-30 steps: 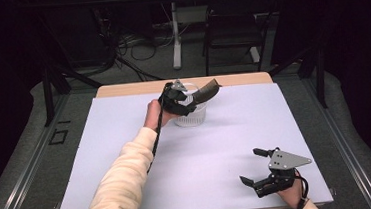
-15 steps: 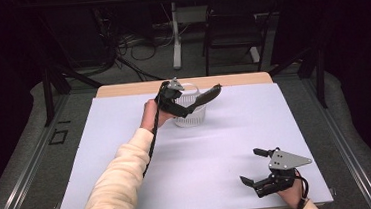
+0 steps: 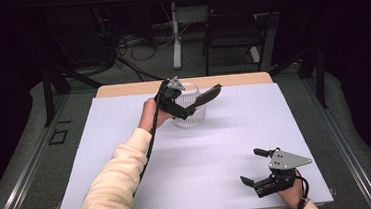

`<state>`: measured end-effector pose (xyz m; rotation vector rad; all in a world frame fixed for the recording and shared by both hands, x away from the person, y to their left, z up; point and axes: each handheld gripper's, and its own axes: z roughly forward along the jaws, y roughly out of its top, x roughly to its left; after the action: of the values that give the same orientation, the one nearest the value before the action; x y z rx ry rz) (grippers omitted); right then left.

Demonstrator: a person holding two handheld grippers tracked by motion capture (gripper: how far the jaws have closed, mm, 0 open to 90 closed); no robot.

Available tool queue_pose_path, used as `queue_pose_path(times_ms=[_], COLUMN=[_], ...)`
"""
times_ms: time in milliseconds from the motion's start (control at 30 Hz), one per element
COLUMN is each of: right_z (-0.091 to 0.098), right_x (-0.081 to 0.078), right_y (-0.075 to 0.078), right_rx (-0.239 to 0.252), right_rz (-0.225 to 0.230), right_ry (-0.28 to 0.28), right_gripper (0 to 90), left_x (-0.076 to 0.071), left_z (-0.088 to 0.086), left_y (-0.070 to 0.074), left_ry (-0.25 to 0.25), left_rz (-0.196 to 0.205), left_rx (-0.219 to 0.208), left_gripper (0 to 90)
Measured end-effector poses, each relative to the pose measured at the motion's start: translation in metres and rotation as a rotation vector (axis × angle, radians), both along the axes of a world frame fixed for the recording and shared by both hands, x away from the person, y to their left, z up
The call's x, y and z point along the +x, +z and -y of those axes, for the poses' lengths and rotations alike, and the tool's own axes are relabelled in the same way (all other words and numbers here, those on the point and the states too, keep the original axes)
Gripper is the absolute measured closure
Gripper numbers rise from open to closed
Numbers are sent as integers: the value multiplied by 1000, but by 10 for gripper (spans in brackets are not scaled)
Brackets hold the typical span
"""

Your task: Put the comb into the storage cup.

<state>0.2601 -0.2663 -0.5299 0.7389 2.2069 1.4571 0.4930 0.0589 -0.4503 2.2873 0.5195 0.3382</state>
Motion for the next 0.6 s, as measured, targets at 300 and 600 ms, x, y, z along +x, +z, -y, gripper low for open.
queue_pose_path(times_ms=[300, 600], right_z=[0, -1], right_x=[0, 0], right_y=[0, 0], right_rx=[-2, 0], right_rz=[2, -1], right_ry=[1, 4], right_gripper=[3, 3], left_x=[-12, -29], left_z=[-7, -21], left_y=[10, 18], left_ry=[2, 14], left_rz=[-5, -5], left_rx=[26, 42], left_gripper=[6, 5])
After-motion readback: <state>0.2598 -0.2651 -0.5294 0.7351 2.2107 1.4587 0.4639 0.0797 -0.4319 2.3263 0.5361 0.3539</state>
